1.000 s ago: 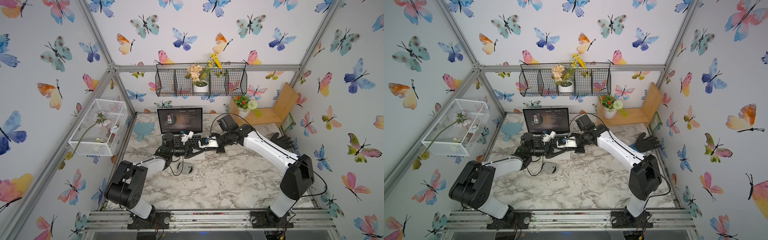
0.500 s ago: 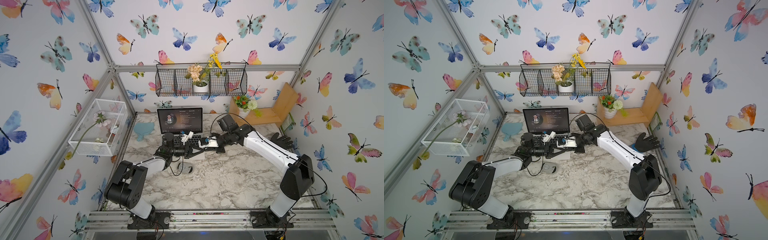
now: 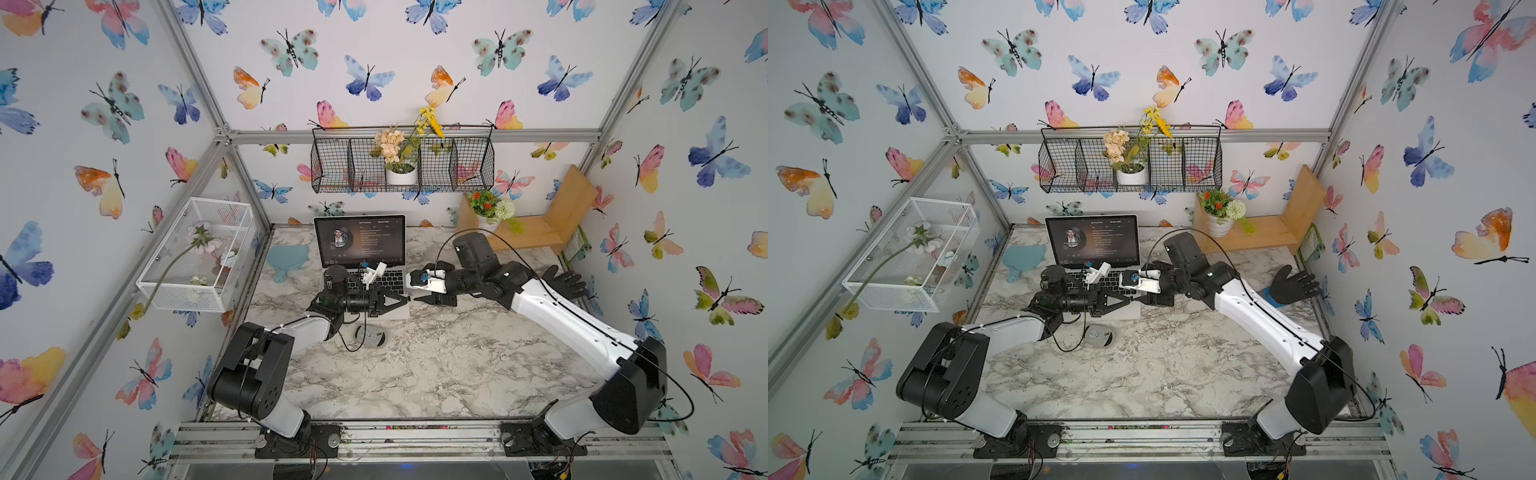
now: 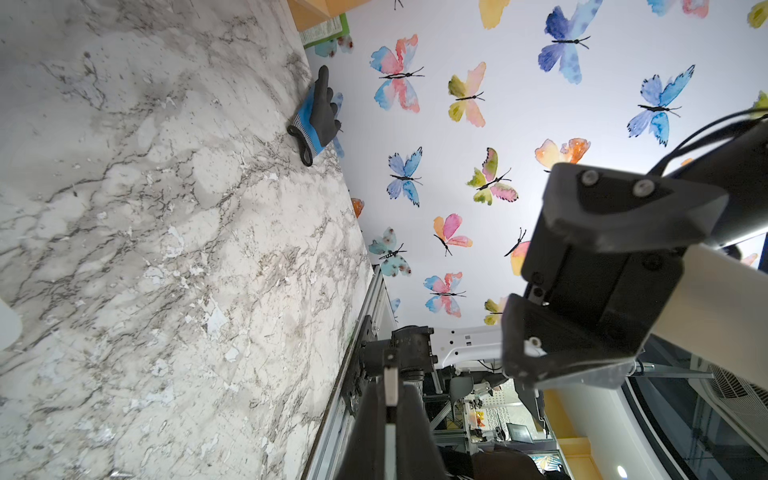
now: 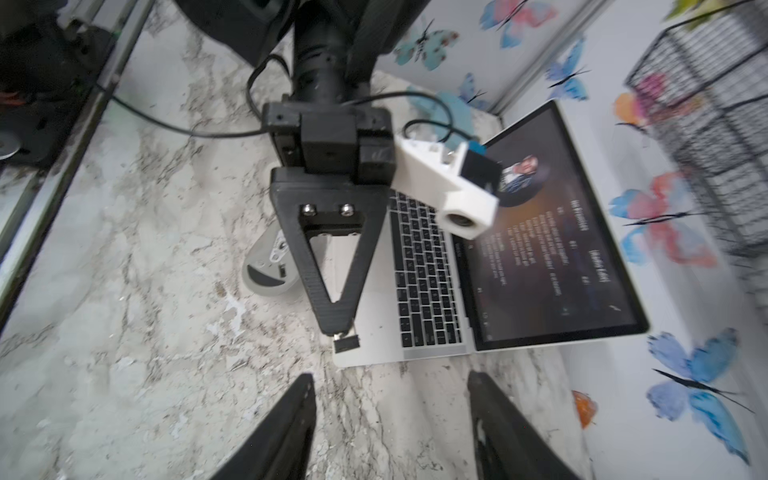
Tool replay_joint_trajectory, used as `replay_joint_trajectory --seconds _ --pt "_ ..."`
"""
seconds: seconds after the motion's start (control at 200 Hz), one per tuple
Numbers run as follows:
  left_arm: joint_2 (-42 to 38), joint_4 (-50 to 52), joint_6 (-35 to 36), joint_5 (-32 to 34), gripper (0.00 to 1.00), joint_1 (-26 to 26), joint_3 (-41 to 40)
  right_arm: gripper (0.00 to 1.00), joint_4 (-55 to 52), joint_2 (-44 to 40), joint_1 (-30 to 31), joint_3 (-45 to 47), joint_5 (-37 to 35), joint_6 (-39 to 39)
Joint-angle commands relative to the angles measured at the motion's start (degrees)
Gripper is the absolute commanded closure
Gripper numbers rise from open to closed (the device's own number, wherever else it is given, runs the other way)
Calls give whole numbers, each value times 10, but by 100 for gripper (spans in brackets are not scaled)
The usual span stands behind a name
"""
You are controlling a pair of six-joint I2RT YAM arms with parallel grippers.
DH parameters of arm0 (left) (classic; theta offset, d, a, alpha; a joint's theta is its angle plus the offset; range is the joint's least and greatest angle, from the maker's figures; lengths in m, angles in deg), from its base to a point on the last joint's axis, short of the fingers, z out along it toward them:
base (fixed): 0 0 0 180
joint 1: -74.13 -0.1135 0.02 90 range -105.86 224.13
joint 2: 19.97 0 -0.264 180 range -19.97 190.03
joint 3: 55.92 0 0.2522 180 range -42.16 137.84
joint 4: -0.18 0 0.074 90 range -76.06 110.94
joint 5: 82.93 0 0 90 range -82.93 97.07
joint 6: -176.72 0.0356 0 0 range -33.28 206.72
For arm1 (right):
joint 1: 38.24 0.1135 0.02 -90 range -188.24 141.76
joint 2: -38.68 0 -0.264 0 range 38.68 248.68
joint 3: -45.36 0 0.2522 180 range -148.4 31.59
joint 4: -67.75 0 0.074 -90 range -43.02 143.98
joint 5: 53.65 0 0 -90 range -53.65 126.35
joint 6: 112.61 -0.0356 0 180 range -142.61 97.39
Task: Remove the wireless mouse receiver from the laptop
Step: Pick up the USB plug at the center of the board.
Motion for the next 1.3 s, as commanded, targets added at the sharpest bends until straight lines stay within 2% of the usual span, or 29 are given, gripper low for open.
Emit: replay_joint_trajectory --seconds 0.0,0.065,0.1,0.16,0.19,0.265,0.315,0.345,0.435,0.576,0.811,0.966,1.076,1.216,1.296 --pt "-25 -3 28 -24 100 -11 21 31 186 -37 -36 16 -119 -298" --pt "-34 -5 43 -25 100 -12 25 36 140 -8 -77 -22 -69 -408" --pt "-38 -5 52 -27 100 -12 29 35 114 15 -90 -38 -27 -457" --pt "-46 -7 68 -31 100 -11 36 34 89 50 -94 -50 61 -519" --pt "-50 -6 75 -33 100 -11 39 36 87 64 -94 -49 131 -541" --pt "-63 -6 91 -39 100 -11 45 44 138 80 -94 -16 264 -609" --pt "-73 -5 102 -39 100 -11 46 52 237 77 -94 36 340 -676" --pt "-78 -5 108 -43 100 -11 47 54 294 73 -92 66 365 -707" --pt "-90 -19 116 -48 100 -11 43 55 363 63 -85 119 372 -734" --pt "-103 -51 112 -56 100 -10 39 54 299 62 -53 109 365 -668" --pt "-117 -56 112 -68 100 -9 41 59 357 58 -51 110 375 -701" --pt "-129 -55 113 -65 100 -8 38 61 340 46 -53 101 392 -689" --pt "-136 -54 114 -64 100 -8 36 59 319 21 -68 100 356 -687" --pt "-140 -55 114 -62 100 -7 39 51 339 23 -79 92 392 -720" --pt "-141 -55 113 -63 100 -7 41 51 355 22 -79 92 410 -733"
